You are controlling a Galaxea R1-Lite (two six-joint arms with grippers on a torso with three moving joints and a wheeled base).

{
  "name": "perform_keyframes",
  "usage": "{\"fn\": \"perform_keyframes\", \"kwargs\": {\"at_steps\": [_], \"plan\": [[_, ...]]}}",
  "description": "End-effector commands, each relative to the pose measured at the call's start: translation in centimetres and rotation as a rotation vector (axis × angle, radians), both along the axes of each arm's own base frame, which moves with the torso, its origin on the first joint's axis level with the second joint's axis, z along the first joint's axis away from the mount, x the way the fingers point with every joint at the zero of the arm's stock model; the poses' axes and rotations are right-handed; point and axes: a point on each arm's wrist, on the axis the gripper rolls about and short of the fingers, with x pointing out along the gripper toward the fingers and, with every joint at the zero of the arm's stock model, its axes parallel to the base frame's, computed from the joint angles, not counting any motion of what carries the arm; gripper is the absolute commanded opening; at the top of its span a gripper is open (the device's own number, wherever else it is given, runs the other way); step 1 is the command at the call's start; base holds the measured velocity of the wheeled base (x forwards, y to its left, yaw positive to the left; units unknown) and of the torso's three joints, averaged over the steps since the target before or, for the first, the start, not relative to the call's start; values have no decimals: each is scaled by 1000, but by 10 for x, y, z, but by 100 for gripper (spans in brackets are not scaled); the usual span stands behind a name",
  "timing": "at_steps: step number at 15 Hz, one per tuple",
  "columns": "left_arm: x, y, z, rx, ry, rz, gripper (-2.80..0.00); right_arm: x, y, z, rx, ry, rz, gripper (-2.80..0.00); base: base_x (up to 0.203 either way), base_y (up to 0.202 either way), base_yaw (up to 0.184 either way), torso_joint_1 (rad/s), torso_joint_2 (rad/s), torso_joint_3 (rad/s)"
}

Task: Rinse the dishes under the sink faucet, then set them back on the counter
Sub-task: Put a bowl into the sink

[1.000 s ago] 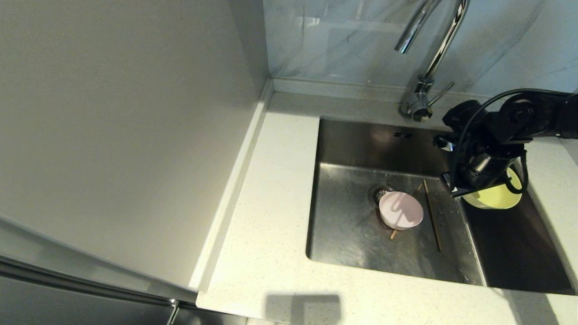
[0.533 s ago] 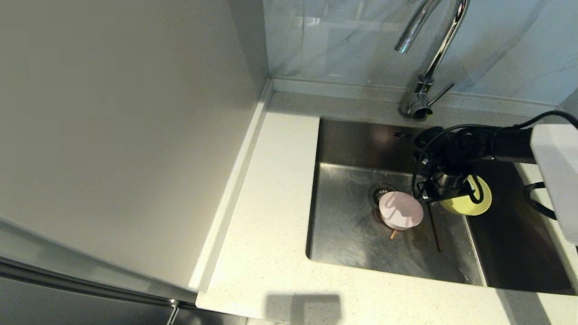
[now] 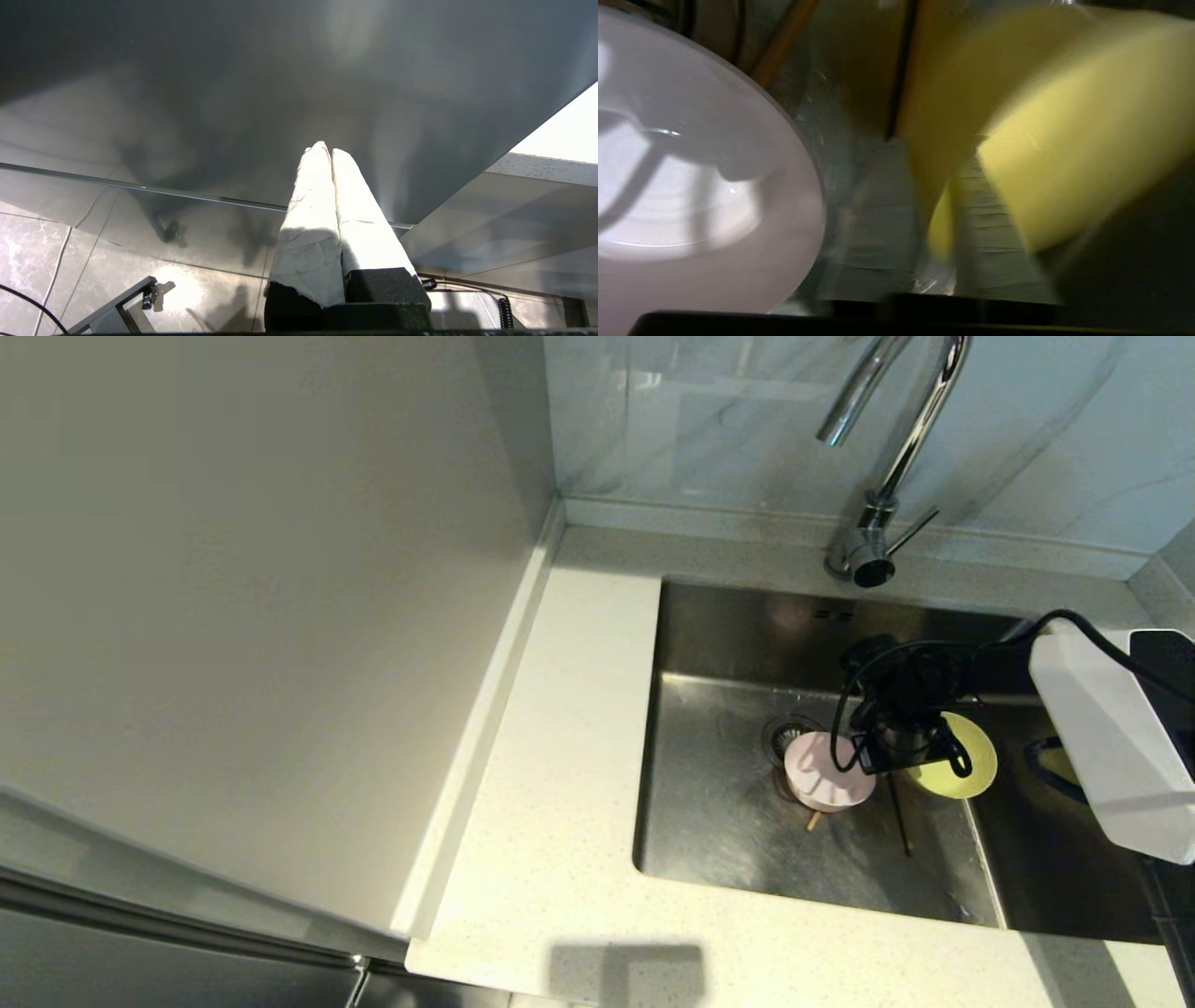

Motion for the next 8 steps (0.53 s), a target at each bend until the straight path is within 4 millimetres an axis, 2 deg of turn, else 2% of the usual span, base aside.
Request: {"fn": "perform_keyframes", "kwargs": {"at_steps": [1, 5, 6, 8], "plan": [[0, 0, 0, 0, -3, 1, -280, 0, 0, -3, -4, 8, -3, 0, 0, 0, 0, 0, 0, 0], [0, 0, 0, 0, -3, 1, -280, -3, 0, 11, -2, -21, -5, 0, 0, 0, 0, 0, 0, 0], [0, 0, 0, 0, -3, 1, -280, -5, 0, 22, 0, -43, -6, 0, 0, 0, 0, 0, 0, 0], [0, 0, 0, 0, -3, 1, -280, -17, 0, 58, 10, -117, -5, 0, 0, 0, 0, 0, 0, 0]]}}
